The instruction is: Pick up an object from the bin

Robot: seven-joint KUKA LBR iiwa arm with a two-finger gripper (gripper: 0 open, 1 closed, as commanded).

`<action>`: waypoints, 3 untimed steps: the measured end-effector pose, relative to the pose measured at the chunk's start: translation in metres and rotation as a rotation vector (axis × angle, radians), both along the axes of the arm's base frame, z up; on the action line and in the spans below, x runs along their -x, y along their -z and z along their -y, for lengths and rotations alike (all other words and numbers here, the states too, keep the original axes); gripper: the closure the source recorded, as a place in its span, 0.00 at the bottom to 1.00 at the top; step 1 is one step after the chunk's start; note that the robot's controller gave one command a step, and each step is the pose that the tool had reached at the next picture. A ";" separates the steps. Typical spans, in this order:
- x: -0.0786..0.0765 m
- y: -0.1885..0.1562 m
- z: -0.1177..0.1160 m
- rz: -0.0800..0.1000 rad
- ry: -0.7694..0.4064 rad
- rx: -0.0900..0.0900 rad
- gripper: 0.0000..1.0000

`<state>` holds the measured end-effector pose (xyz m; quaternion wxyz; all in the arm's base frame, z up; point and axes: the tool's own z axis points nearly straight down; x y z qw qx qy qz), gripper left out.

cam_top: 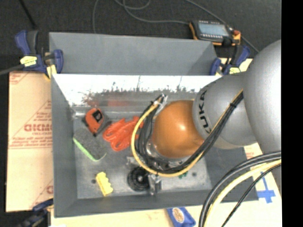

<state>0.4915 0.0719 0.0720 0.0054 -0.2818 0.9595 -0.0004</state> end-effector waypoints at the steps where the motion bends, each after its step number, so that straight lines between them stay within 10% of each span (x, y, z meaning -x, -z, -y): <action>1: 0.009 -0.041 -0.005 -0.016 -0.005 0.003 1.00; 3: -0.007 -0.105 0.011 -0.006 -0.043 0.002 1.00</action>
Offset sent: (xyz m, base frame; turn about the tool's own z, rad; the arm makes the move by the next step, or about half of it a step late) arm 0.0090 0.0078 0.0964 -0.0484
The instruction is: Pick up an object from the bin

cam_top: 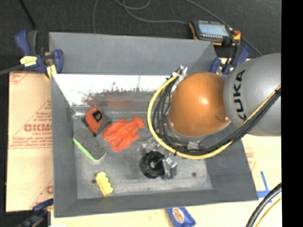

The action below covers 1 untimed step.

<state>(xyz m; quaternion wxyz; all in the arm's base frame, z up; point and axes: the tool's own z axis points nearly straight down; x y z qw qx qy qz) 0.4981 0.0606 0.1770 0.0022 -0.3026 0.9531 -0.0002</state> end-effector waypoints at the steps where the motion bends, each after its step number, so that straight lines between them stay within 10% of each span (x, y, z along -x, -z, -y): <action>1: 0.004 -0.047 -0.014 -0.009 0.022 0.002 1.00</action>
Offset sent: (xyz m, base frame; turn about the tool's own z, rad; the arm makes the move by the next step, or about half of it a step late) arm 0.0029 -0.0370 -0.1070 -0.0713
